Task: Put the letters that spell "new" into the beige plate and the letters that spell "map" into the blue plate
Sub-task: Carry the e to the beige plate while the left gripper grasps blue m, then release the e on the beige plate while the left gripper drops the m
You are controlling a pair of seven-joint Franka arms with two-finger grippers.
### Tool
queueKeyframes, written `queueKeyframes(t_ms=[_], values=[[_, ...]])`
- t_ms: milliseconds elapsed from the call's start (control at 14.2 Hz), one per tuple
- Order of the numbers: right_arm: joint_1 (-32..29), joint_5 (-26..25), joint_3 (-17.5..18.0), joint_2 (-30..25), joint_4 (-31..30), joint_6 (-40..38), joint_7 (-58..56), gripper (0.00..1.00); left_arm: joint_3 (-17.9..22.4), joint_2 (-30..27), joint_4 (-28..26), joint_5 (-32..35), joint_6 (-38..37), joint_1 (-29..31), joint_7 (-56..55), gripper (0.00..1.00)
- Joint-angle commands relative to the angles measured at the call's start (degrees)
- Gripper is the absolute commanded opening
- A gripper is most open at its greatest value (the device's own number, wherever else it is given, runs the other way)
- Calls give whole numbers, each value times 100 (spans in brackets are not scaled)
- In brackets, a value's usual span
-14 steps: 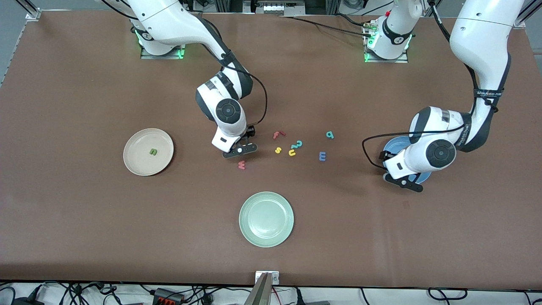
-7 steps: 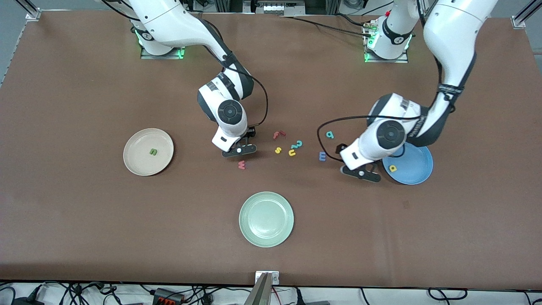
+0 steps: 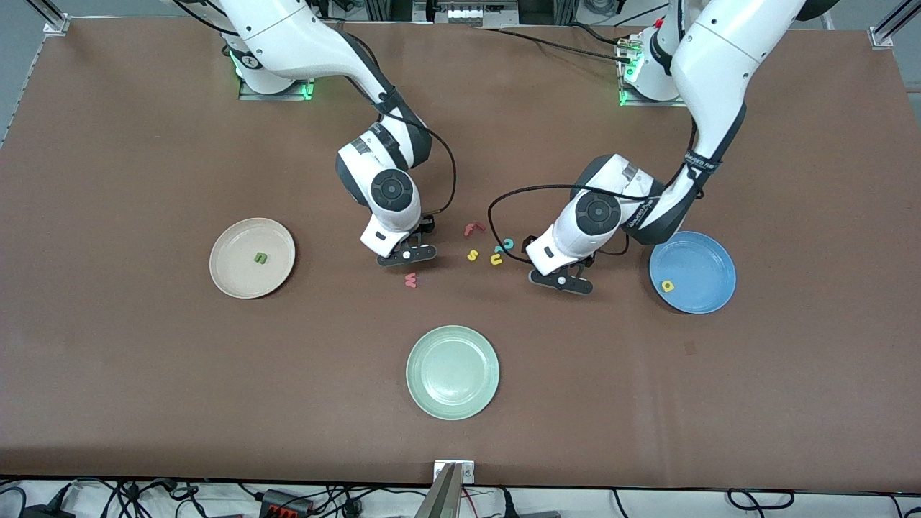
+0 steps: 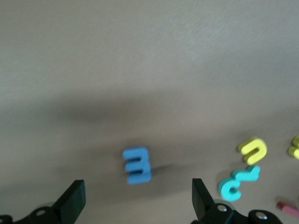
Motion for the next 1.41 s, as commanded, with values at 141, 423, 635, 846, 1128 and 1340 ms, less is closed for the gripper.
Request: queueKeyframes(t_ms=[141, 423, 635, 846, 1128, 1340], values=[[9, 19, -30, 13, -18, -157, 93, 15, 38, 109, -219, 742, 420, 52, -91, 76], [-175, 19, -109, -205, 26, -166, 48, 15, 38, 162, -210, 761, 447, 43, -109, 44], [-570, -16, -380, -469, 44, -533, -39, 15, 38, 136, -210, 761, 412, 131, -101, 21], [-1237, -60, -416, -733, 44, -973, -127, 15, 30, -161, -131, 761, -288, 245, -74, 16], [-2108, -95, -443, -830, -35, -1386, -661, 16, 21, -698, 114, 761, -1712, 622, -39, 16], [-2618, -87, -434, -918, -324, -1502, -1321, 16, -14, -936, 71, 770, -2251, 1080, 74, 15]])
